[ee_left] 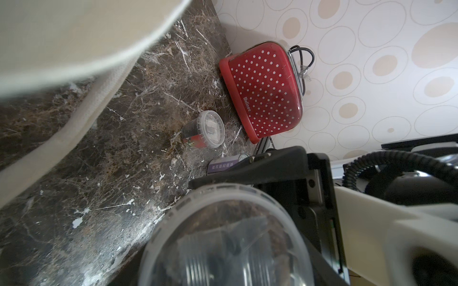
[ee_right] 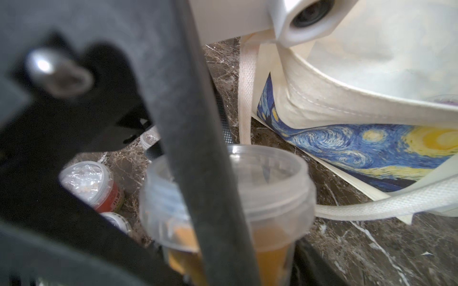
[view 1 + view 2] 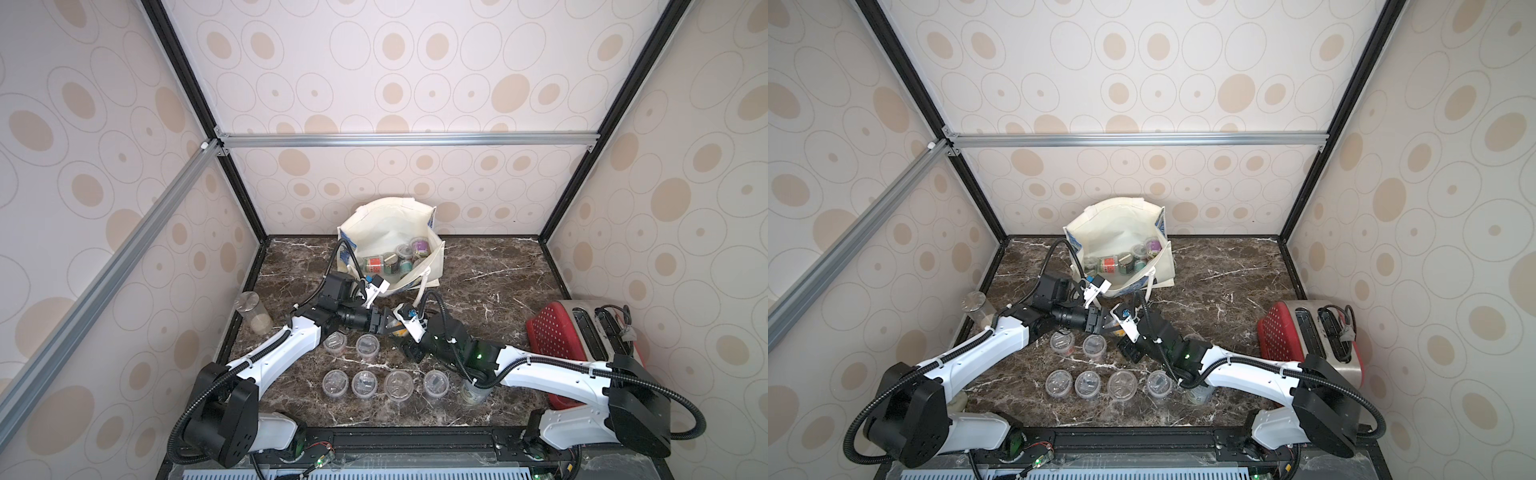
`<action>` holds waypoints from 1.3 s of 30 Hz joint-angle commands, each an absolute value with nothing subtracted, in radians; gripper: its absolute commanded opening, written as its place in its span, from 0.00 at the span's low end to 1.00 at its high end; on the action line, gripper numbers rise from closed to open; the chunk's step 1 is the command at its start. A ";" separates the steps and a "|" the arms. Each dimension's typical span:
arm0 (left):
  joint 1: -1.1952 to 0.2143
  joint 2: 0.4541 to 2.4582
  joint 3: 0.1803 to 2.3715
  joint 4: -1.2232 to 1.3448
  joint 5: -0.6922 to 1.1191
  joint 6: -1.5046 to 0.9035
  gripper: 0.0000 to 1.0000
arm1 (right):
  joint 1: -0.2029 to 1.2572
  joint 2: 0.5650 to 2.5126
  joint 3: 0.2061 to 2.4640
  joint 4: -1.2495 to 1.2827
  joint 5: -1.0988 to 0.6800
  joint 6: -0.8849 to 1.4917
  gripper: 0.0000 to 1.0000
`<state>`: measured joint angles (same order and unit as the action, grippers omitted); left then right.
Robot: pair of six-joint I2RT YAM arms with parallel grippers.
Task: Take out the seed jars from the canvas bag
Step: Place the seed jar at the center of the board.
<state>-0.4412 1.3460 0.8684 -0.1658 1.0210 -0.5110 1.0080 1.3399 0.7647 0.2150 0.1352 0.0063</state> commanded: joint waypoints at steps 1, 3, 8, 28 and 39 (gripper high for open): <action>-0.450 1.348 0.903 -0.144 0.960 -0.523 0.50 | 1.015 1.331 0.748 0.235 0.163 0.008 0.76; -0.457 1.356 0.914 -0.172 0.894 -0.513 0.48 | 1.015 1.308 0.726 0.223 0.161 0.006 0.80; -0.514 1.348 0.911 -0.186 0.699 -0.472 0.50 | 1.015 1.161 0.613 0.225 0.121 -0.010 0.99; -0.831 1.481 0.827 -0.094 0.154 -0.243 0.57 | 0.710 1.013 0.545 0.075 0.277 0.491 0.99; -0.836 1.506 0.738 -0.023 0.110 -0.231 0.66 | 0.695 1.014 0.555 0.065 0.262 0.435 0.99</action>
<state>-0.8268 1.4967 0.7437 -0.0517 0.1307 -0.2592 0.6991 1.0134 0.5266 0.0792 0.2626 0.4576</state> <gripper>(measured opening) 0.693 0.995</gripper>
